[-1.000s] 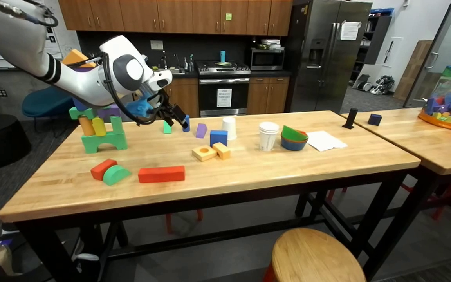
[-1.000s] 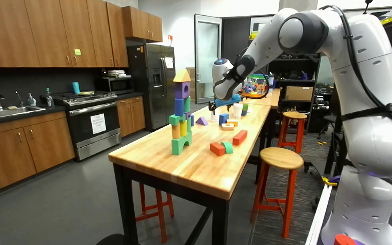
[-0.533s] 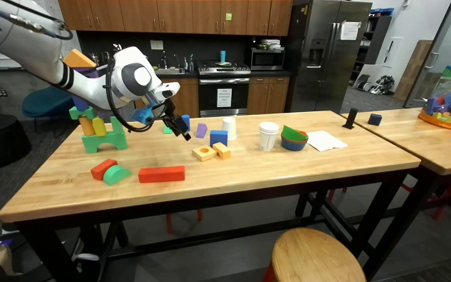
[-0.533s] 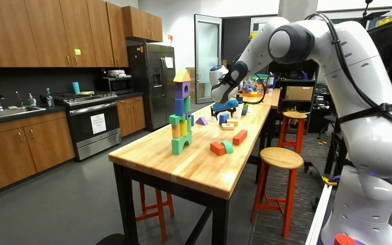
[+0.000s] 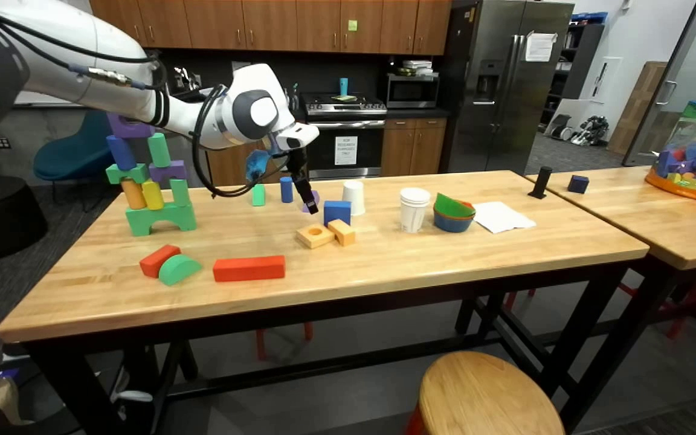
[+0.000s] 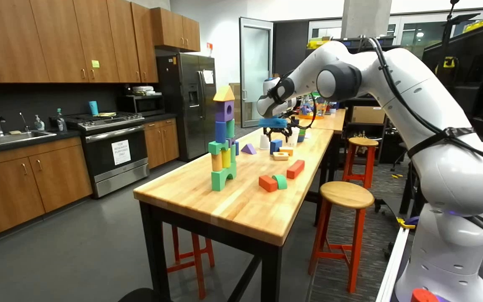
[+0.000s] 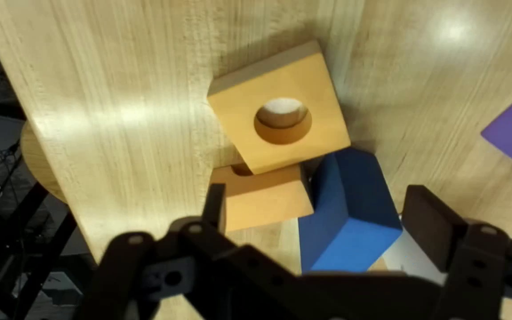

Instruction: Put the blue block on the orange block

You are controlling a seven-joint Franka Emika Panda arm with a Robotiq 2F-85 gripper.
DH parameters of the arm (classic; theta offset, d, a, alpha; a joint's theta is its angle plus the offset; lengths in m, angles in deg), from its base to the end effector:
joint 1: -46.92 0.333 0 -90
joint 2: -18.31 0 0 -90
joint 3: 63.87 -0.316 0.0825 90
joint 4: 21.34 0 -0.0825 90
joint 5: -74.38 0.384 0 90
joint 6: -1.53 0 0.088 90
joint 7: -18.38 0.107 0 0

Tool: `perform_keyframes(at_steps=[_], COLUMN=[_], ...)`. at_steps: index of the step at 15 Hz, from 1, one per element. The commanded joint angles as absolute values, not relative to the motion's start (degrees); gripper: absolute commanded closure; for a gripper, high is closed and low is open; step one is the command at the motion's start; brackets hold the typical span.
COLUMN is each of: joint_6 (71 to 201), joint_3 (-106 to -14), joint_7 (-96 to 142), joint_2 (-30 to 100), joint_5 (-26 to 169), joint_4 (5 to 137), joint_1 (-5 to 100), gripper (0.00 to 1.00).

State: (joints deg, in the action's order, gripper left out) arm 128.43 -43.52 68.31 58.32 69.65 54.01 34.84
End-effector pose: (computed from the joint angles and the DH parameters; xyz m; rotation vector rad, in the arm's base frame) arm 0.6701 -0.3493 0.3685 2.2905 -1.7240 0.4056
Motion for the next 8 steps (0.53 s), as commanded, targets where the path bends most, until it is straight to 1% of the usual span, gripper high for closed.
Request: perform_keyframes(at_steps=[1,8], joint_6=[125.14,127.94], joint_3=[-44.02,-43.53], joint_7=[75.48,88.86], joint_2=[63.89,69.64], joint_5=[74.26,78.12], joint_4=[43.44,35.34], joint_1=[31.70,29.67], gripper=[0.00,0.00])
